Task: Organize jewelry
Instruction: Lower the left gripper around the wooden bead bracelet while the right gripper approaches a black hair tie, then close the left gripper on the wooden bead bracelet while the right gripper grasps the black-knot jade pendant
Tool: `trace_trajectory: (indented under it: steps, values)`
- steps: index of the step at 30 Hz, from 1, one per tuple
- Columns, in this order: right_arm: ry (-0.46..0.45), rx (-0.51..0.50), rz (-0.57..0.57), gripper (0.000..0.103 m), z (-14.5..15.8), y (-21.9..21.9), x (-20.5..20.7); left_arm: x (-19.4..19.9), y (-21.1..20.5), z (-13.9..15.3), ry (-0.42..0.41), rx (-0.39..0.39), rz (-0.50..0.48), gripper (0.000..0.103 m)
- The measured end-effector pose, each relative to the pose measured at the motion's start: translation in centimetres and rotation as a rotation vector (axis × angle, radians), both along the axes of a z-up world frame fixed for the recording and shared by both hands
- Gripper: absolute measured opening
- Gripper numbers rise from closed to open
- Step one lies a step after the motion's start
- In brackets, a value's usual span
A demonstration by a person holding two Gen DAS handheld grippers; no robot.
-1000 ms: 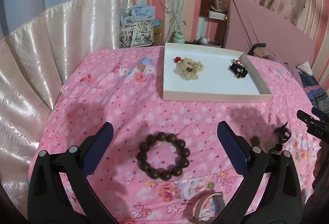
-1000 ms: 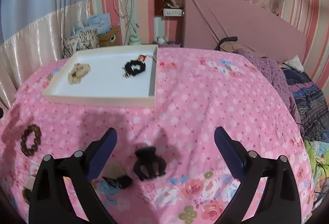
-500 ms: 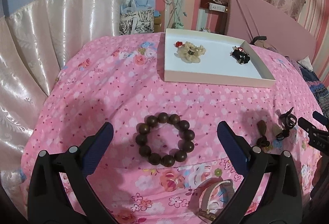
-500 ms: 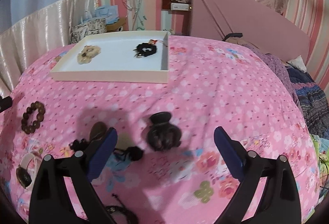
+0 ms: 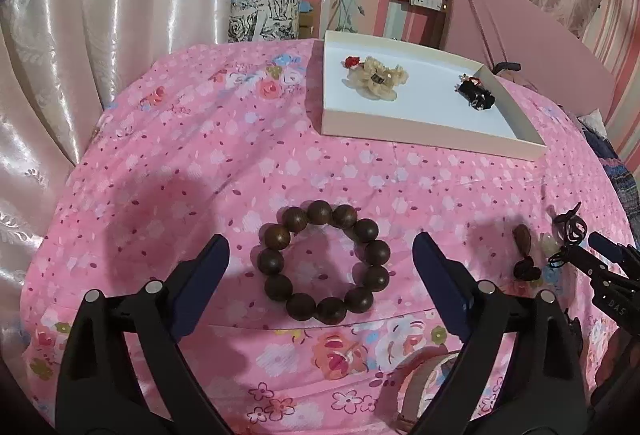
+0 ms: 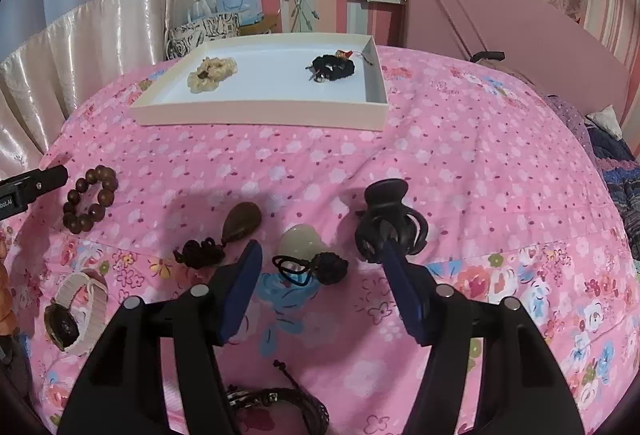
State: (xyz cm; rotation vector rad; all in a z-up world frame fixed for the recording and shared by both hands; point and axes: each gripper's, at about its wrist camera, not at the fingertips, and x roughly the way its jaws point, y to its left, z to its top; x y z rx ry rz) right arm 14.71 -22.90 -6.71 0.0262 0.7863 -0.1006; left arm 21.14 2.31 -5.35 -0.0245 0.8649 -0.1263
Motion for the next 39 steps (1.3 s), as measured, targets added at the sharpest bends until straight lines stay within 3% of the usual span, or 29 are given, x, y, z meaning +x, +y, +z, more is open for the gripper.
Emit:
trace_trajectory:
  steps: [8, 11, 16, 19, 23, 26, 29, 31, 35, 39]
  values:
    - [0.017, -0.008, 0.002, 0.059, -0.8, 0.4, 0.6, 0.8, 0.4, -1.4, 0.036, 0.0, 0.009, 0.092]
    - [0.02, 0.007, 0.019, 0.052, -0.6, 0.6, 0.6, 1.0, 0.6, -1.7, 0.047, 0.0, 0.012, 0.092]
    - [0.037, 0.003, -0.001, 0.05, -1.2, 0.4, 0.9, 1.2, 0.8, -2.0, 0.054, -0.007, 0.014, 0.091]
    - [0.056, 0.028, -0.005, 0.042, -1.8, -0.1, 1.2, 1.2, 0.7, -2.3, 0.061, -0.005, 0.01, 0.091]
    - [0.051, 0.026, -0.011, 0.041, -2.2, 0.0, 1.5, 1.4, 0.6, -2.8, 0.076, 0.0, 0.001, 0.089]
    - [0.05, 0.018, -0.01, 0.034, -2.3, 0.1, 1.6, 1.7, 0.7, -3.2, 0.09, 0.002, 0.002, 0.083]
    - [0.055, 0.034, -0.008, 0.025, -2.5, -0.1, 1.7, 2.2, 1.1, -3.8, 0.118, -0.014, 0.005, 0.071]
    - [0.054, 0.047, -0.009, 0.024, -2.6, -0.3, 1.8, 2.6, 1.5, -4.3, 0.141, -0.028, 0.013, 0.065]
    - [0.053, 0.058, -0.005, 0.022, -2.6, -0.4, 1.9, 2.8, 1.9, -4.5, 0.149, -0.041, 0.022, 0.062]
    - [0.054, 0.062, -0.004, 0.021, -2.6, -0.4, 1.9, 2.8, 1.6, -4.7, 0.143, -0.007, 0.027, 0.054]
